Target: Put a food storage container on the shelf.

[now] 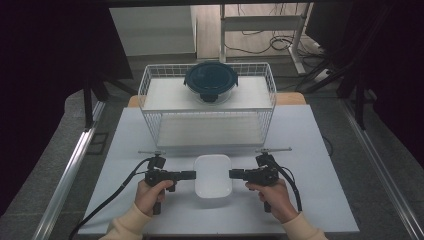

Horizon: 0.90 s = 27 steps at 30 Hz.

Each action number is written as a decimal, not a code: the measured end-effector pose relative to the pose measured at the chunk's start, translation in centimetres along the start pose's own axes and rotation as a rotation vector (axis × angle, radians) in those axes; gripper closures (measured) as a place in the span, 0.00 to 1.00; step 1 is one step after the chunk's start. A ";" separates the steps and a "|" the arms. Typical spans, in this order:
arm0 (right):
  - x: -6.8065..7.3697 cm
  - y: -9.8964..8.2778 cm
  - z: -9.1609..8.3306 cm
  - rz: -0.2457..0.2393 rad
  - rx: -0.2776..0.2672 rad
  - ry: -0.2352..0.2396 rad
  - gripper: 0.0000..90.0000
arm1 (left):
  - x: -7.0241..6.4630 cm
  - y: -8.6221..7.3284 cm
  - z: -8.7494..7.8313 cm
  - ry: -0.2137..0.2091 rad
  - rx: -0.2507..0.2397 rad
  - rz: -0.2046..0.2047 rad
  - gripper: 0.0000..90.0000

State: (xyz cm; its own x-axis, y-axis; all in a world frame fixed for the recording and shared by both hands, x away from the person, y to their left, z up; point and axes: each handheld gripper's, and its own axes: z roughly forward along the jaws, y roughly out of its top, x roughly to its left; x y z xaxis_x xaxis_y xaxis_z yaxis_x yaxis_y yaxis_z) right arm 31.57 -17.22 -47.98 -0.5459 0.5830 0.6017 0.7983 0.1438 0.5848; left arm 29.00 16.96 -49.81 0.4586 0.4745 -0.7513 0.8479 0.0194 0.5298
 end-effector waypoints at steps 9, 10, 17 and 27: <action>1.4 0.5 -0.8 -0.068 -0.030 -0.006 0.87 | -1.5 0.5 -0.9 0.025 -0.015 0.078 0.89; 1.5 0.5 -0.8 -0.072 -0.034 -0.005 0.87 | -1.6 0.6 -1.0 0.026 -0.018 0.084 0.89; 2.2 0.7 -1.3 -0.108 -0.048 -0.005 0.87 | -2.2 0.8 -1.4 0.032 -0.027 0.109 0.89; 3.5 1.3 -2.1 -0.163 -0.073 -0.010 0.88 | -3.4 1.2 -2.1 0.045 -0.051 0.156 0.89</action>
State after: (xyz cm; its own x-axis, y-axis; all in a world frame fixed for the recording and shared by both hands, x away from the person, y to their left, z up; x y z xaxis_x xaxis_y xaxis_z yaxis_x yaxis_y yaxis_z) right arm 30.13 -16.68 -43.94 -0.6635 0.5650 0.4905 0.6788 0.1790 0.7121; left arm 27.89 17.25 -45.76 0.5700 0.5140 -0.6410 0.7523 -0.0130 0.6587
